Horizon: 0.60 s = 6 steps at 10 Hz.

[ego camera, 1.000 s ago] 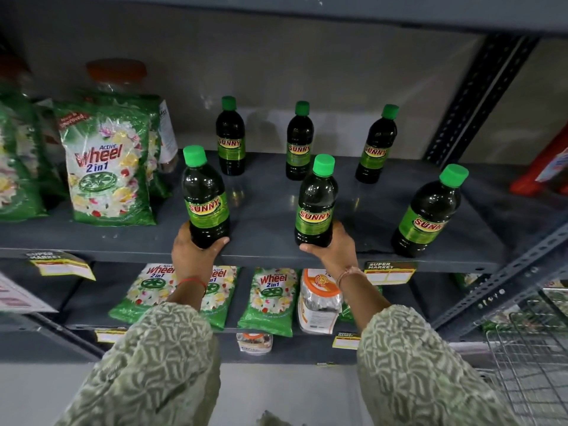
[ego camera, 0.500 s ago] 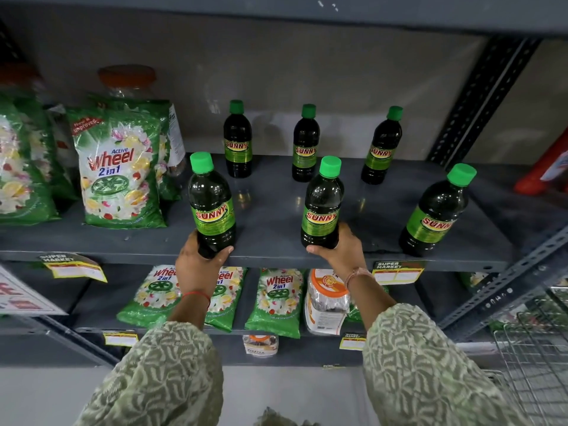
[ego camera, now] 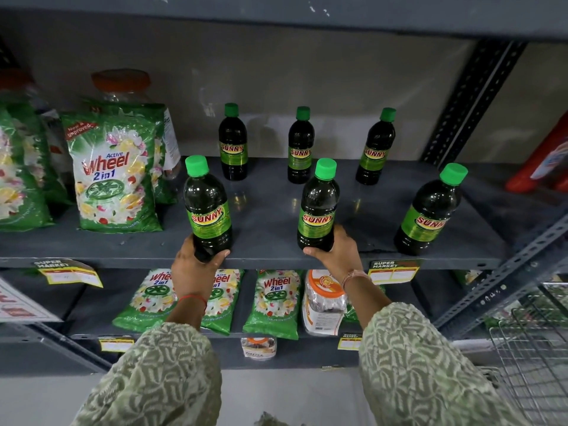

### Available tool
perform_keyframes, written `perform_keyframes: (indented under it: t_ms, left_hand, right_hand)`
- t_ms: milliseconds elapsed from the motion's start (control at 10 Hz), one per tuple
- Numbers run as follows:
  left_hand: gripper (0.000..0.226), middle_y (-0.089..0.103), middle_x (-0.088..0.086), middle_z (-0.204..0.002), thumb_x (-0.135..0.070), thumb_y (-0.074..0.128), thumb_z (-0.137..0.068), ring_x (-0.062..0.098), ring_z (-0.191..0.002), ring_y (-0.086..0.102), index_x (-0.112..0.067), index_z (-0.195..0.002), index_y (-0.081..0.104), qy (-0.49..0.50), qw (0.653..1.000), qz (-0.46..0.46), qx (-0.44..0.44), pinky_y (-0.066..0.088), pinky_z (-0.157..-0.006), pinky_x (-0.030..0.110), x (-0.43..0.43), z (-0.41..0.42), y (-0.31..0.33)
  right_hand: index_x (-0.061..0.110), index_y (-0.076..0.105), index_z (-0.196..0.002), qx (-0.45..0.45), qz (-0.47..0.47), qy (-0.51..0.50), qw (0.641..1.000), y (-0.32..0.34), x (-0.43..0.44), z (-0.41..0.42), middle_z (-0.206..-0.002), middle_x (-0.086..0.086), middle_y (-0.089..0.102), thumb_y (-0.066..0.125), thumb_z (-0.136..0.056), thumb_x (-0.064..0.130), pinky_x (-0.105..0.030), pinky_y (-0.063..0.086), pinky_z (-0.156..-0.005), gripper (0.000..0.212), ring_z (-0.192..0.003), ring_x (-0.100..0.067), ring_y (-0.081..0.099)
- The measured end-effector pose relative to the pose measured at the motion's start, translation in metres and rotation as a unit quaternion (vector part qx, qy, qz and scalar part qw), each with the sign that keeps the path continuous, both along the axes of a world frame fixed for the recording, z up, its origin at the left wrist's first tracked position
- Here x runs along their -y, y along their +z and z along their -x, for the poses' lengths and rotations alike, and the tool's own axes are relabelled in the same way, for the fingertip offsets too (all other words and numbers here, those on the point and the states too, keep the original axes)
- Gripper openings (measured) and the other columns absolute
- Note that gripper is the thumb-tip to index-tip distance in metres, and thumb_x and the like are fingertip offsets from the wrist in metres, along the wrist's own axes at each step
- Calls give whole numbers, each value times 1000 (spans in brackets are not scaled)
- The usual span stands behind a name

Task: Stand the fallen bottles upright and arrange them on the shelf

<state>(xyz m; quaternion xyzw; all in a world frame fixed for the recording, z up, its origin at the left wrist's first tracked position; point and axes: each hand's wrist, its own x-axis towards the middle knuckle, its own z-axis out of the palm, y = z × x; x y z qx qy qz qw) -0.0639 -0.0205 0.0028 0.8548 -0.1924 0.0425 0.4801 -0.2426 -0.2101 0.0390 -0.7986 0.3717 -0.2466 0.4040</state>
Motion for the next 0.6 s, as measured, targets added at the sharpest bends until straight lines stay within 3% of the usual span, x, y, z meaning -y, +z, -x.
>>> perform_keyframes:
  t_ms: [400, 500, 600]
  left_hand:
    - [56, 68, 19, -108, -26, 79, -66, 37, -101, 60, -7, -112, 55, -23, 999, -10, -28, 50, -83, 43, -2, 3, 6]
    - [83, 48, 21, -137, -31, 77, -69, 37, -128, 42, -6, -136, 35, -24, 999, -6, -44, 37, -107, 47, -4, 9, 5]
    - [100, 5, 16, -157, -64, 48, -77, 26, -146, -1, -5, -145, 4, -4, 999, -10, 44, 1, -120, 43, -9, 43, 4]
  right_hand:
    - [7, 43, -122, -29, 3, 20, 999, -3, 1, 2, -121, -14, 58, 79, -67, 22, -33, 43, -93, 67, -115, -29, 53]
    - [7, 18, -141, -1, -23, 9, 1000, -5, -6, 9, -144, -15, 35, 82, -63, 25, -32, 29, -107, 102, -135, -27, 32]
    - [11, -1, -144, 7, 115, -37, 993, -11, -31, 26, -156, -7, -1, 68, -68, 53, -42, 12, -119, 111, -144, -21, -4]
